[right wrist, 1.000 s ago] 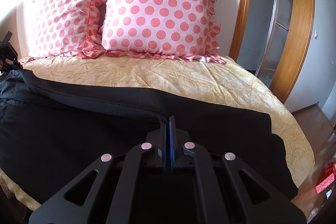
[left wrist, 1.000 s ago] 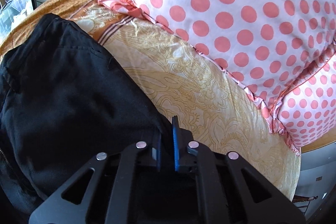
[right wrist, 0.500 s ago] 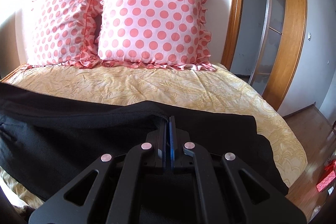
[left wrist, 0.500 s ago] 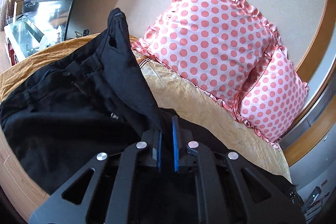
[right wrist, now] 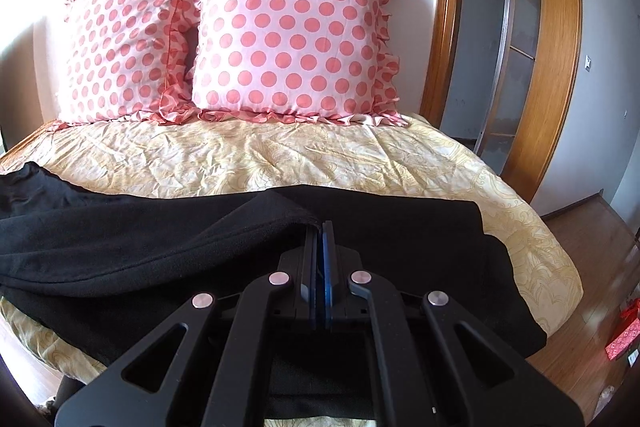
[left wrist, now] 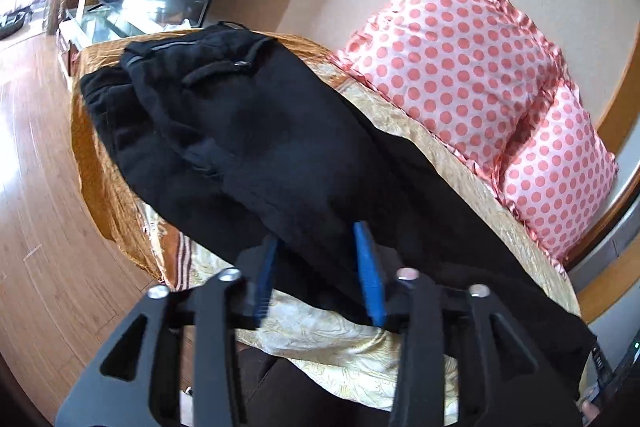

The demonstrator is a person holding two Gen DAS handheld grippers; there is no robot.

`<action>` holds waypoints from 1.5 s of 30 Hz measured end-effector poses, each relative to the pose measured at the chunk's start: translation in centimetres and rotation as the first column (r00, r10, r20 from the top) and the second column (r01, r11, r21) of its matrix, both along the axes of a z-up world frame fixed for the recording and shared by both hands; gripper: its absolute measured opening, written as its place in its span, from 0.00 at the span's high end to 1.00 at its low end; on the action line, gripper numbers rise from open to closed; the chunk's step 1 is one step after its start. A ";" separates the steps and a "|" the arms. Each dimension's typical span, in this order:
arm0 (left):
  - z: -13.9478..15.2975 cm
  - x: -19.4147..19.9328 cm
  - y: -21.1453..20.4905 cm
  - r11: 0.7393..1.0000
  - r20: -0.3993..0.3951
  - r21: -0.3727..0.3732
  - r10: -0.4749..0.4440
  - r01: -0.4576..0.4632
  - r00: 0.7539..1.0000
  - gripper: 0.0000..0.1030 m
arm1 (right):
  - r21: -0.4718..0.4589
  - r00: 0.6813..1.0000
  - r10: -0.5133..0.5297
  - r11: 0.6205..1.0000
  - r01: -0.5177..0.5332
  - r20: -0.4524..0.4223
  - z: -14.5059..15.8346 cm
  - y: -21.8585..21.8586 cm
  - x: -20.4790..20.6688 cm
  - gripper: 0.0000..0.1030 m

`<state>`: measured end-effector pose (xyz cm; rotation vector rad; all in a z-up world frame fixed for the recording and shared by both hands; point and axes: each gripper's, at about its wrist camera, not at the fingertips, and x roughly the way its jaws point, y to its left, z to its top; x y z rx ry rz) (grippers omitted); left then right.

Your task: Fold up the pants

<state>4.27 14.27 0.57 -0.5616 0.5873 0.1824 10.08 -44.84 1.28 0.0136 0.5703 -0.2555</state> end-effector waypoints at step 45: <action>0.8 1.0 15.1 0.919 0.040 -0.313 0.263 -0.238 0.964 0.94 | 0.008 0.998 -0.031 0.999 0.032 -0.055 -1.0 0.0 0.6 0.98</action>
